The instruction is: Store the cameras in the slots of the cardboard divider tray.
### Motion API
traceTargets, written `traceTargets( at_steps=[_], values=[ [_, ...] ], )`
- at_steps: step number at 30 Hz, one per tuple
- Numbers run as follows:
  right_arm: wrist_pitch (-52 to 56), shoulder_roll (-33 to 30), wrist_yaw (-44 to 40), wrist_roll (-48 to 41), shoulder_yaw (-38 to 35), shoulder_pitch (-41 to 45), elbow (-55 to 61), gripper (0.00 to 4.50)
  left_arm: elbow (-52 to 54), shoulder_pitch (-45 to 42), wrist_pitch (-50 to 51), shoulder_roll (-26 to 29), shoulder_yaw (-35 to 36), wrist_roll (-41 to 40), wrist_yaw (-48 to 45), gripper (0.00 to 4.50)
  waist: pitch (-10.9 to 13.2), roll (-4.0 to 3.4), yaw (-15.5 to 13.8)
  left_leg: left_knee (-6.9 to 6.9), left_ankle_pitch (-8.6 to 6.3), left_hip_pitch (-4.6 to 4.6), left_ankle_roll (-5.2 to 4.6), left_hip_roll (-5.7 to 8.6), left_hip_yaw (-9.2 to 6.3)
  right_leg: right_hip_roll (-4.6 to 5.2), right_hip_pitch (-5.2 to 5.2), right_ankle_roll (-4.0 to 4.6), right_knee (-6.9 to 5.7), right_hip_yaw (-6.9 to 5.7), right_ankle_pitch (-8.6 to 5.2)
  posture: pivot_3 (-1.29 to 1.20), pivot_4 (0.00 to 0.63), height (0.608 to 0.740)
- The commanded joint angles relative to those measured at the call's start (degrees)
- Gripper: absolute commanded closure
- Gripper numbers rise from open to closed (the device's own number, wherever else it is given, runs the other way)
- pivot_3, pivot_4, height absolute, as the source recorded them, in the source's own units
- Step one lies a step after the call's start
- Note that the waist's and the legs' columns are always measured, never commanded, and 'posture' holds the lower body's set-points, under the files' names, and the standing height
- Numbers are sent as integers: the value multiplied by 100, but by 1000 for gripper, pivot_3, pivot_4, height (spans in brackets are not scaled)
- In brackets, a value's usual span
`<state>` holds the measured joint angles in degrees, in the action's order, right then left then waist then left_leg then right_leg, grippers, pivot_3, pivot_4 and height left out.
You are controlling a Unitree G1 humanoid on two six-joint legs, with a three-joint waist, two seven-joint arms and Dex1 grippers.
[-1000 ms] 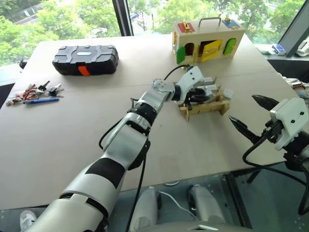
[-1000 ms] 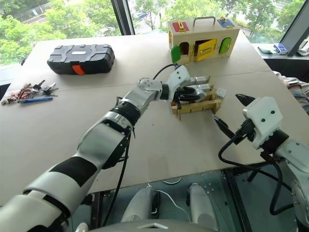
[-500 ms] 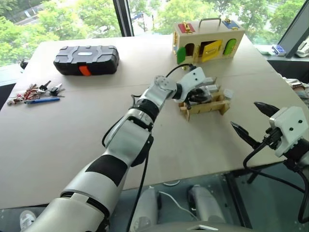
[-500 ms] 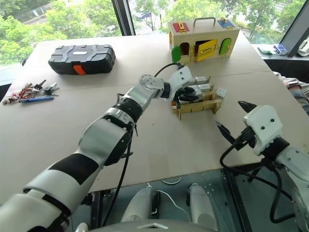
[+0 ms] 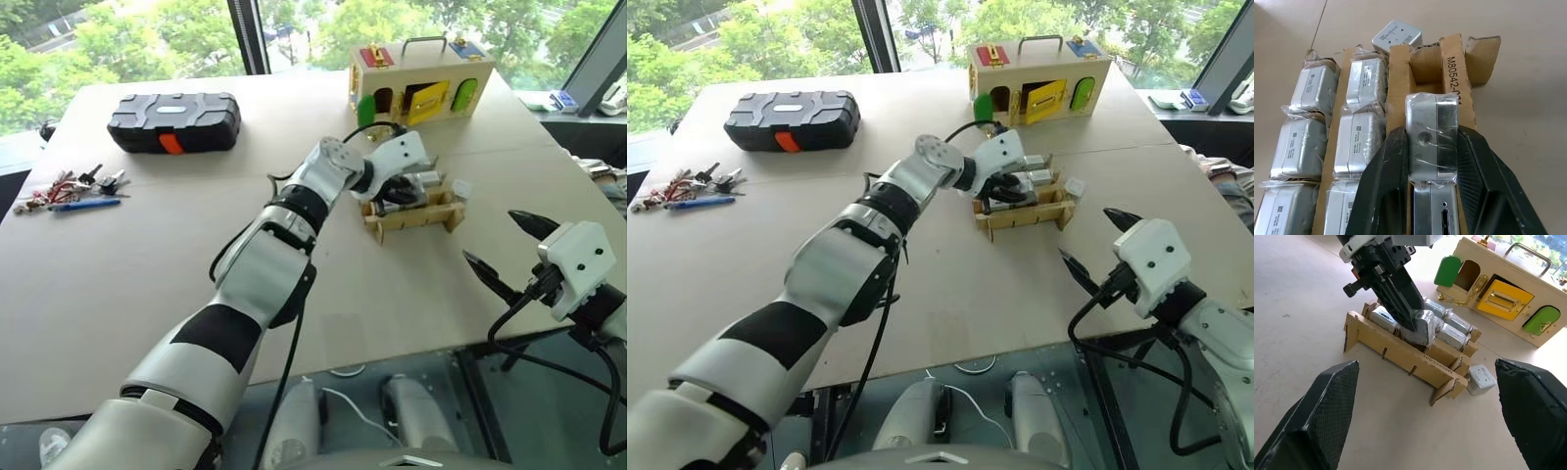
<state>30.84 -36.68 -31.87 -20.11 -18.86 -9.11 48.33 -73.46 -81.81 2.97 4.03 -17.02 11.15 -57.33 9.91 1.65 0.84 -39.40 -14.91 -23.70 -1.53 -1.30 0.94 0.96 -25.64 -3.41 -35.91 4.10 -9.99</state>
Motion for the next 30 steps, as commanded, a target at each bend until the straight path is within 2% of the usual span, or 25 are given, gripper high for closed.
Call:
traceTargets(
  at_steps=[1, 8, 21, 30],
  values=[
    [-181, 31, 104, 90, -53, -18, 56, 97, -78, -188, 180, 60, -159, 332, 116, 3690, 0, 0, 0, 0, 0, 1, 0, 0, 0, 0, 0, 0, 0, 0, 0, 0, 150, 740],
    [-253, 104, 176, 205, 7, -111, 104, 97, -78, -391, 397, 23, 144, 189, 50, 3690, -1, 0, 2, -2, 1, 2, -1, -1, 0, -3, 0, 1, -3, 3, -1, 0, 150, 740],
    [-287, 71, 111, 181, -50, -131, 69, 97, -122, -294, 321, -48, -24, 481, -251, 3690, -1, 0, -1, -2, 1, 0, -1, 0, 0, -3, 0, -2, -3, 4, 2, 0, 150, 740],
    [-248, 22, 70, 129, -81, -165, 123, 97, -216, -333, 388, -189, -96, 682, 28, 3690, -1, 0, -1, -1, 1, 0, -1, 0, -1, -3, 0, -4, -3, 4, 3, 0, 150, 740]
  ],
)
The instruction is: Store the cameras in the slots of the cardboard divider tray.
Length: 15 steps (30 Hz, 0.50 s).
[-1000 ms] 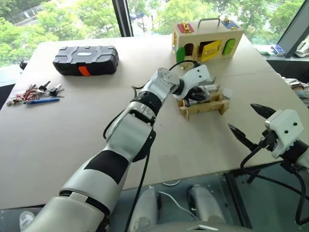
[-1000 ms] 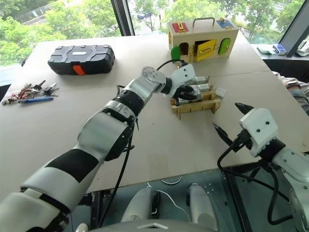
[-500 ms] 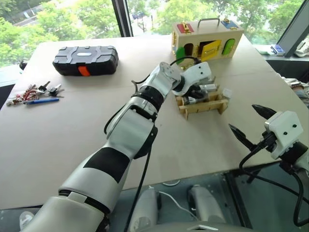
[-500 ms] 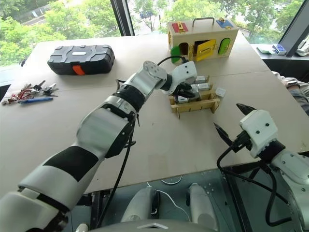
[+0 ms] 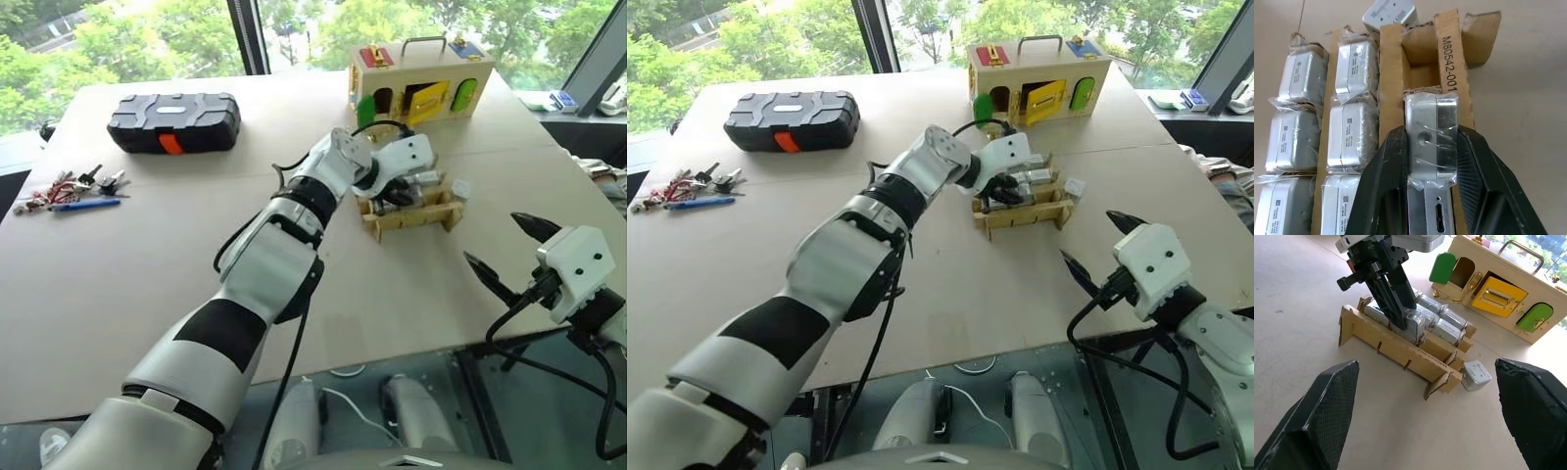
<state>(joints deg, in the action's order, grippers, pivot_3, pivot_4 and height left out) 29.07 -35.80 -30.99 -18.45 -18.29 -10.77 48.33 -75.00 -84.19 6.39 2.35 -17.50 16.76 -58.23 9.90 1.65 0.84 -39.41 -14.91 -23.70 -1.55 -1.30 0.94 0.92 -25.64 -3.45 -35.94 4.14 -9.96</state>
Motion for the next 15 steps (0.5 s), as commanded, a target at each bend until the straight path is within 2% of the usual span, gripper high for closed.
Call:
traceTargets(
  at_steps=[1, 8, 9, 10, 11, 15],
  values=[
    [-69, -69, -18, -40, -141, 1, 123, 97, -67, -95, 53, -29, -48, 132, 162, 3690, 0, 0, -1, 0, 0, 0, 0, 0, 0, 0, 0, 0, 0, 0, 0, 0, 150, 740],
    [-45, -83, 3, -38, -126, 14, 139, 97, -79, -126, 119, -94, 13, 126, 338, 3690, 0, 0, -3, -1, 0, 1, 0, 0, 0, 0, 0, -1, -1, 0, 0, 0, 150, 740],
    [-39, -83, 6, -40, -120, 20, 140, 0, -70, -136, 98, -101, 34, 108, 360, 2652, 0, 0, -2, -1, 0, 1, 0, 0, 0, 0, 0, 0, -1, 0, 0, 0, 150, 740],
    [-36, -84, 7, -42, -118, 23, 139, 0, -64, -142, 85, -106, 53, 96, 375, 2377, 0, 0, -3, -1, 0, 1, 0, 0, 1, 0, 0, -1, -1, 1, 0, 0, 150, 740],
    [-17, -80, 21, -49, -116, 42, 141, 0, -36, -214, 176, -129, 227, -74, 315, 1795, 0, 0, -9, -1, 0, 0, 0, 0, 1, 0, 0, 0, -1, 0, 0, 0, 150, 740],
    [196, -45, 148, -116, -115, 199, 99, 0, 130, -471, 469, -86, 941, -784, -132, 274, 1, 0, -15, -1, 0, -6, 0, 0, 0, 1, -2, 0, 1, 0, 1, 0, 150, 740]
  ],
)
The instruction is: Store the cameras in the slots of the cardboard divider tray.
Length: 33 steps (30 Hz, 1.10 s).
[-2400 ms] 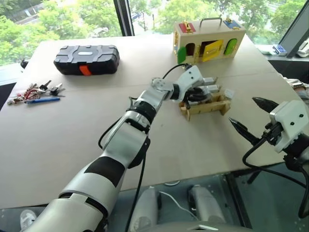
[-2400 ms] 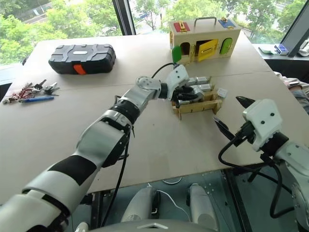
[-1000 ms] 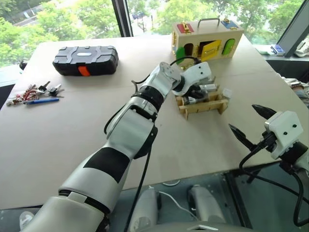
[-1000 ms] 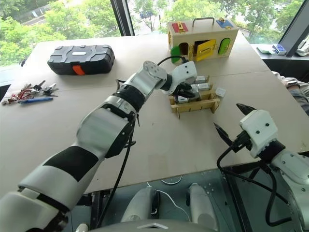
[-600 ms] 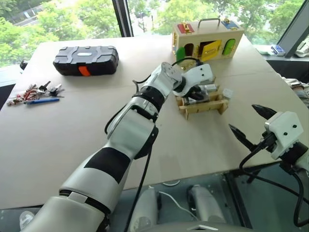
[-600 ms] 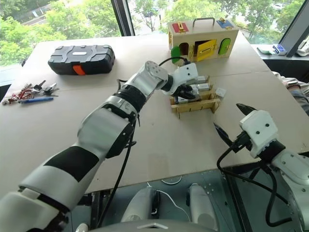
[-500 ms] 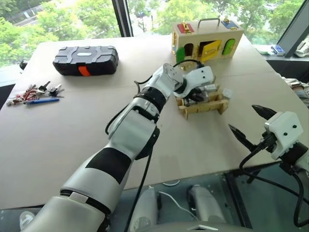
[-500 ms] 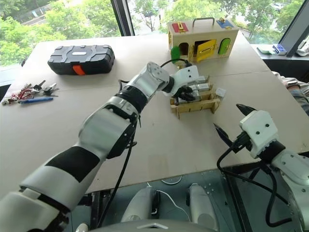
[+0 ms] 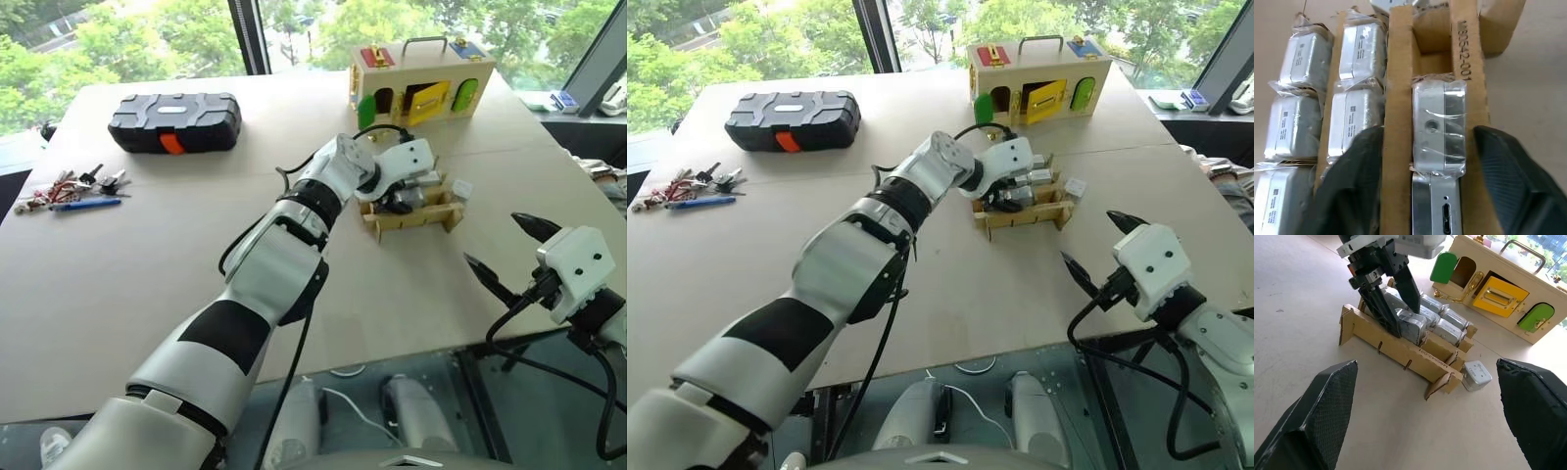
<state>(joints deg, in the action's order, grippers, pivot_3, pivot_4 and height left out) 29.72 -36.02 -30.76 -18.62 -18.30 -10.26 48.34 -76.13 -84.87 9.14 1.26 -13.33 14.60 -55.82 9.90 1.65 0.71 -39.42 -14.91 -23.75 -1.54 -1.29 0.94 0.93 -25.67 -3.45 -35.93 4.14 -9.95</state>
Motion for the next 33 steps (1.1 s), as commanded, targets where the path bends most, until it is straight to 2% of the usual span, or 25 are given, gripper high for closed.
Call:
traceTargets(
  at_steps=[1, 5, 10, 15, 21, 27, 33],
  values=[
    [295, -30, 171, -145, -95, 254, 8, 0, 308, -439, 269, 121, 723, -770, -590, 33, 0, 0, -2, 0, 0, 0, 0, 1, 0, 1, 0, 0, 1, 0, 0, 0, 150, 740],
    [656, -67, 181, -349, -130, 680, -491, 0, 520, -299, 330, 529, 1042, -1084, -969, 33, -2, -2, 31, 1, 0, 5, 0, 1, 3, 1, 1, 2, -1, 4, 0, 0, 150, 740],
    [481, -148, 222, -180, -102, 1082, -945, 0, 636, 0, 301, 719, 1183, -1159, -385, 33, -4, -6, 8, -1, 0, 9, 0, 0, 1, -1, 2, -1, -11, 4, 2, 0, 150, 740],
    [341, -157, 232, -16, 79, 1073, -926, 0, 637, 293, -88, 569, 1074, -1012, 171, 33, -3, -6, -35, -2, 0, -1, 0, 2, -1, 1, 1, 19, -3, 1, 15, 0, 150, 740],
    [436, -68, 376, 30, 20, 720, -533, 0, 536, 248, -273, 273, 991, -971, 464, 33, -3, -6, -40, -1, -1, -4, -2, 6, -1, 4, 2, 18, 3, 1, 15, 0, 150, 740],
    [556, -29, 543, 52, -121, 442, -170, 0, 429, 442, -940, 55, 402, -369, 958, 33, -4, -6, -5, -2, -1, 2, -2, 6, 0, 3, 3, 17, -2, 3, 15, 0, 150, 740],
    [636, -8, 641, 61, -212, 269, 4, 0, 348, 640, -1250, -33, 146, -79, 1303, 33, -4, -6, 5, -2, -1, 5, -2, 5, 0, 1, 4, 17, -6, 5, 15, 0, 150, 740]
  ],
)
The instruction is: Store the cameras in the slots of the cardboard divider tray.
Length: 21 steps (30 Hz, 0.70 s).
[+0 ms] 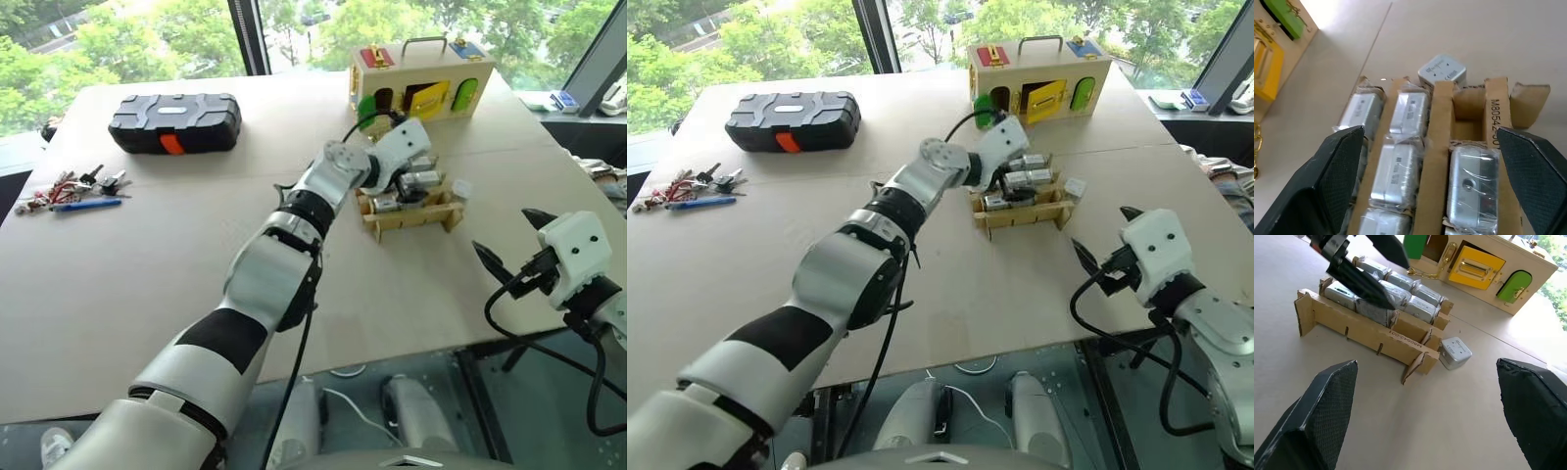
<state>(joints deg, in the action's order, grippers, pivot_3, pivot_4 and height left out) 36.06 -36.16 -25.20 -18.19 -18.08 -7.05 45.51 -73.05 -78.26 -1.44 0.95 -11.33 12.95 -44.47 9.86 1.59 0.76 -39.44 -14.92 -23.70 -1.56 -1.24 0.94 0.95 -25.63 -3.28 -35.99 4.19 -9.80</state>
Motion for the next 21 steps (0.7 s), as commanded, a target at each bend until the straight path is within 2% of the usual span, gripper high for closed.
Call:
traceTargets(
  at_steps=[1, 4, 7, 12, 18, 21],
  values=[
    [5, 6, 90, 13, -250, -71, 300, 0, 34, -14, -212, 3, -70, 112, 182, 33, 0, 0, -1, 0, 0, -2, 0, 0, 0, 0, -1, 0, 0, 0, 0, 0, 150, 740],
    [-4, -11, 99, 11, -277, -92, 298, 0, 19, 10, -250, 8, -31, 104, 236, 33, 0, 0, -10, 0, 0, -3, 0, 1, 1, 1, 0, 0, 2, 1, 0, 0, 150, 740],
    [-15, -30, 87, 19, -264, -98, 284, 0, 71, -215, 197, -32, 582, -542, -103, 33, 0, 0, -10, 0, 0, -3, 0, 1, 0, 1, 0, 0, 2, 0, 0, 0, 150, 740],
    [-23, -27, 76, 13, -249, -109, 277, 0, 75, -299, 656, 29, 827, -781, -393, 33, 0, 0, -7, 0, 0, -2, 0, 1, 0, 1, 0, 0, 2, 0, 0, 0, 150, 740],
    [-53, -28, 56, 12, -216, -86, 237, 0, -8, -199, 481, 15, 474, -308, 421, 33, 0, 0, -10, 0, 0, -2, 0, 1, 0, 1, 0, -1, 1, 0, 0, 0, 150, 740],
    [-69, -26, 44, 9, -222, -89, 211, 0, -48, -96, 419, -20, 226, -89, 349, 33, 0, 0, -11, 0, 0, -2, 0, 1, 0, 1, 0, 0, 2, 0, 1, 0, 150, 740]
  ],
)
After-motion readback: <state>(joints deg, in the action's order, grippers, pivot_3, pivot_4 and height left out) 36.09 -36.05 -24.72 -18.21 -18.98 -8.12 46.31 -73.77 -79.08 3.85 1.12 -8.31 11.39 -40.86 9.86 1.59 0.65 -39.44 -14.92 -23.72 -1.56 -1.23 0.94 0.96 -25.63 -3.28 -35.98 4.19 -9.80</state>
